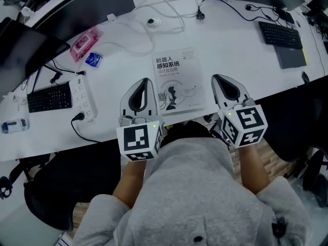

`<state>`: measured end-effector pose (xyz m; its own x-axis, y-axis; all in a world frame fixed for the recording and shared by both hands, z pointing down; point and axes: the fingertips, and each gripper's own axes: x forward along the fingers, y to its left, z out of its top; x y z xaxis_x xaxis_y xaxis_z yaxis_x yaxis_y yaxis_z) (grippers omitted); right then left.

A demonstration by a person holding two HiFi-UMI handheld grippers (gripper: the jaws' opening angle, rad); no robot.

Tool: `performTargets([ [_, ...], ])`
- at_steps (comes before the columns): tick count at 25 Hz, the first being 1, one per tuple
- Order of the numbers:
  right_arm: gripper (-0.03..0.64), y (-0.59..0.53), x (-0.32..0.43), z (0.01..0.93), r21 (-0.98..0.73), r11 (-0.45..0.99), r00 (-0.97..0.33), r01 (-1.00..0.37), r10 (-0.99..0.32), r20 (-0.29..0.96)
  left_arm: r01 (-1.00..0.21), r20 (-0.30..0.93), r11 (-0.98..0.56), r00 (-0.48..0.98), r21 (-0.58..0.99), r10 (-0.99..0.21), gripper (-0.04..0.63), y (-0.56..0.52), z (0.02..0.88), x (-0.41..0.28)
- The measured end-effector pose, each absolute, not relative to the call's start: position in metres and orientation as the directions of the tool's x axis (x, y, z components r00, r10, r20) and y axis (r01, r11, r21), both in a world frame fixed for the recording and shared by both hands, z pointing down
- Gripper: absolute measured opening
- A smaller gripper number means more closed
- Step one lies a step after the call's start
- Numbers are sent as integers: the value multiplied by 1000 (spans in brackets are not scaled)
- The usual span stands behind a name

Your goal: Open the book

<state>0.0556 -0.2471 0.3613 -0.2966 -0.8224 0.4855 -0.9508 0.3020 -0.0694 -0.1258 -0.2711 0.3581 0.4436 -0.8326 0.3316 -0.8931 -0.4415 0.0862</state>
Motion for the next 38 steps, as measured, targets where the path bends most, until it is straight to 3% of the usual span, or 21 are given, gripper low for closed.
performTargets([
  [28, 31, -237, 72, 501, -291, 212, -356, -933, -668, 654, -891, 572, -445, 413, 91, -709, 9, -274, 483, -111],
  [38, 98, -221, 69, 546, -378, 158, -393, -912, -598, 698, -901, 612, -421, 392, 104, -687, 9, -276, 517, -120],
])
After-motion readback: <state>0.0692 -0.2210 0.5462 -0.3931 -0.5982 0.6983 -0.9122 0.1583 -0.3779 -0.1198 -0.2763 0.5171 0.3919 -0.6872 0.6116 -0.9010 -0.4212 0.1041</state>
